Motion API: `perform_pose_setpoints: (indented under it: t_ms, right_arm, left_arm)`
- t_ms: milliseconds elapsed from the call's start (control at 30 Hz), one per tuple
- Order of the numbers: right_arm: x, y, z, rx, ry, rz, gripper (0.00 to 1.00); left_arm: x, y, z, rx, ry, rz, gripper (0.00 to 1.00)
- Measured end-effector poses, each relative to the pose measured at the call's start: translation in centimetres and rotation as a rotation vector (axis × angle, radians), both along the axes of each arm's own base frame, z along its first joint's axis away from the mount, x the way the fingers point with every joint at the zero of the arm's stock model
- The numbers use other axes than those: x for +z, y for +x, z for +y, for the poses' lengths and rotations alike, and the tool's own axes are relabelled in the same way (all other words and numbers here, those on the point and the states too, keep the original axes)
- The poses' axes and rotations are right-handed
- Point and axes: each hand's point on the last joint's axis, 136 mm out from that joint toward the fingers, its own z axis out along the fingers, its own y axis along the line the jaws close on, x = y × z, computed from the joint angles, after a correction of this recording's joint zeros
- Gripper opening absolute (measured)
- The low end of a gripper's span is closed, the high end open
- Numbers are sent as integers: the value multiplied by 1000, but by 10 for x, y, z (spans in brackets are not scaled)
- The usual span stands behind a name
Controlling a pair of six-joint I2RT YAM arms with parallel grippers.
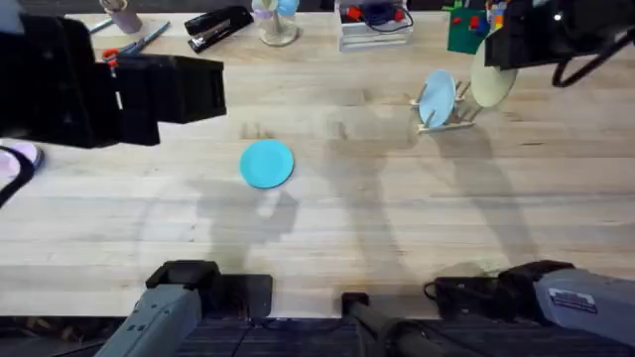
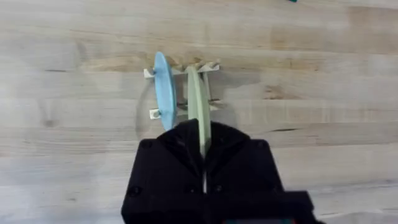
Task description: Pick up the plates from the table one by one and place each into a slot on the dish rack.
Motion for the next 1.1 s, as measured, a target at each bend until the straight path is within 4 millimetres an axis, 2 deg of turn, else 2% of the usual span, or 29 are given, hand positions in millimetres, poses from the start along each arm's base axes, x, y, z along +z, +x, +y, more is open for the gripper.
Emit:
perform_pose_setpoints:
  t_ms: [467,1100]
  right_arm:
    - [-18,7,0,4,-8,25,30]
    - [-21,9,1,6,-10,33,30]
  left_arm:
    - [0,0,0,0,0,0,993]
    - [0,0,0,0,0,0,994]
